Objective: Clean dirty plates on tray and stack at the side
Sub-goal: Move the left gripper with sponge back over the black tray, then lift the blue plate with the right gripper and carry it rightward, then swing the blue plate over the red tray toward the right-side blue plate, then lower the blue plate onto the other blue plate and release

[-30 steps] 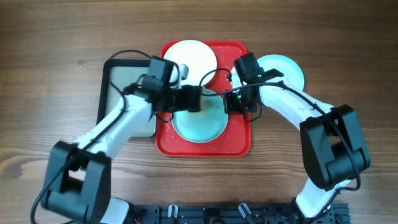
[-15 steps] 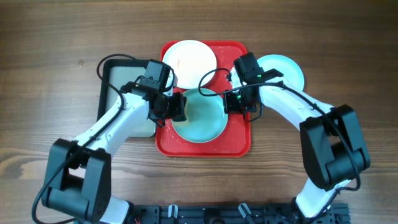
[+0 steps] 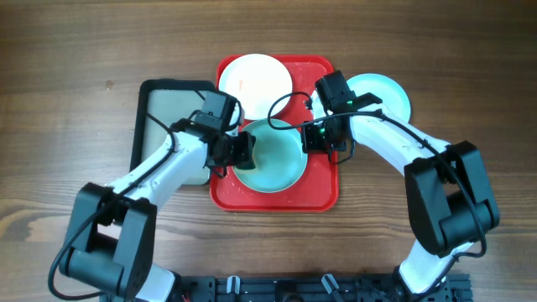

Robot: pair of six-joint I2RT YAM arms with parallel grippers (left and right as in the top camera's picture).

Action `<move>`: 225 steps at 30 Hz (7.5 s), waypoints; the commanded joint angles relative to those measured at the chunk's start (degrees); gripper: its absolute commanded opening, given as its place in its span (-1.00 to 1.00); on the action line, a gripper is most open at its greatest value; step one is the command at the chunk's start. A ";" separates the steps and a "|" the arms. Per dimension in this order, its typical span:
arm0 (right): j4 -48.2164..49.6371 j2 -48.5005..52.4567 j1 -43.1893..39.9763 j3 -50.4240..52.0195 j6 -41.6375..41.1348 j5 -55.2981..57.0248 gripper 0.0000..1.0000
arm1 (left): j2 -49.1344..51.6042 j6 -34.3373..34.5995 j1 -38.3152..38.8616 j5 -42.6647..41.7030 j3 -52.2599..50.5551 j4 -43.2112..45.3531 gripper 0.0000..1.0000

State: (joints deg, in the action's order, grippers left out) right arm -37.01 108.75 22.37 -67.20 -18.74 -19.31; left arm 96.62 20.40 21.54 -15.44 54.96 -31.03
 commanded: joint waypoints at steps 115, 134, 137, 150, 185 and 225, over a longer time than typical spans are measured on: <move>-3.93 -25.22 2.73 -7.96 6.67 23.32 -0.91 | -12.17 -8.02 -19.41 11.47 5.95 -14.21 -0.92; -3.04 -24.74 24.06 -7.93 8.24 49.79 -0.91 | -12.17 -4.96 -19.43 11.43 5.95 -10.08 -0.92; -3.13 -24.74 24.92 -7.85 8.24 49.81 -0.91 | -12.17 -4.98 -19.43 11.45 5.95 -9.84 -0.92; -0.68 -24.74 27.34 -7.37 11.47 61.86 -0.91 | -12.17 -4.98 -19.43 11.41 5.95 -8.61 -0.92; 9.11 -21.07 33.07 -7.34 12.13 58.45 -0.91 | -11.54 -5.01 -19.43 11.43 5.18 -8.37 -0.92; 3.54 -14.95 -27.85 -7.32 2.69 11.06 -0.92 | -11.47 -5.01 -19.43 11.41 5.18 -8.35 -0.92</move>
State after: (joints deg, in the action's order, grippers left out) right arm -33.98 92.71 -0.84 -74.08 -16.27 -7.51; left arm 85.27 14.70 2.28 -3.31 60.69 -39.62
